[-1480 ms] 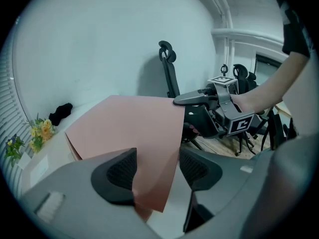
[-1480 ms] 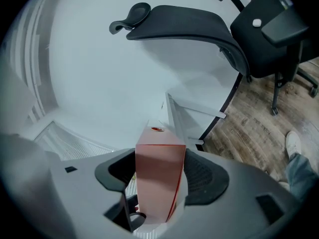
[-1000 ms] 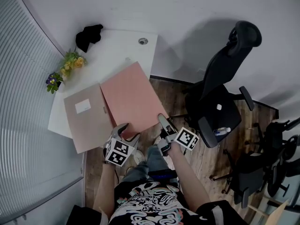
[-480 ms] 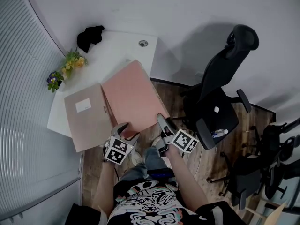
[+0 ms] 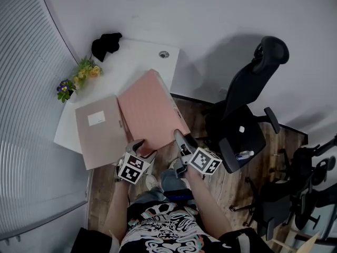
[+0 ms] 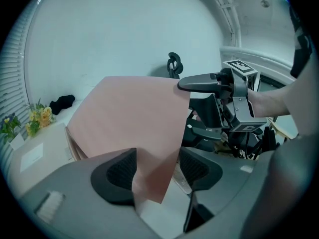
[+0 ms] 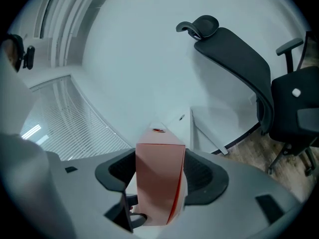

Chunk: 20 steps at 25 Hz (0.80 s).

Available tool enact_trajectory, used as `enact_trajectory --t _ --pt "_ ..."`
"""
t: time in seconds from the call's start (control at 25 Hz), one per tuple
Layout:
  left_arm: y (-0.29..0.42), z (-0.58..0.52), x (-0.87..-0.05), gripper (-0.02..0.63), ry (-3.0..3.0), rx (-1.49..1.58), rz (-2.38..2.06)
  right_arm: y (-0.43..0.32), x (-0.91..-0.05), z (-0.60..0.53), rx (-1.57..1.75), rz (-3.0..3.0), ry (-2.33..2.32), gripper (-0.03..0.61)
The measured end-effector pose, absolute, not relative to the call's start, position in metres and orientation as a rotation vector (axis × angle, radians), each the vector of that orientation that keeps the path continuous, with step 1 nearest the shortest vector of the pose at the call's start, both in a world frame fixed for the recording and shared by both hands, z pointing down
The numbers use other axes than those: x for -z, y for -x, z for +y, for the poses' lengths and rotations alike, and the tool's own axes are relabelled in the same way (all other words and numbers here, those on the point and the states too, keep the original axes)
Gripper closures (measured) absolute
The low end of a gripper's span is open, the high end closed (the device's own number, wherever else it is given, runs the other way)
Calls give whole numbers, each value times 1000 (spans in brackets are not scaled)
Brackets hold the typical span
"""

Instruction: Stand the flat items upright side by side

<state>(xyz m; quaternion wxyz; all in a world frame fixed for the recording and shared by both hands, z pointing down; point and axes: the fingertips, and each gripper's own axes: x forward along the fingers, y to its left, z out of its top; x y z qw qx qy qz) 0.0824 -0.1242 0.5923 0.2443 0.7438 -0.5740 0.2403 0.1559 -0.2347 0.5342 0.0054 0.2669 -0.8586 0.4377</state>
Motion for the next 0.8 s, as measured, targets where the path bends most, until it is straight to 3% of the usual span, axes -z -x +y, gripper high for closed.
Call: enact_trajectory --t 0.8 --pt "-79 -123 -592 341 -2001 -513 -1552 -130 -487 -206 -862 -2766 -784 293"
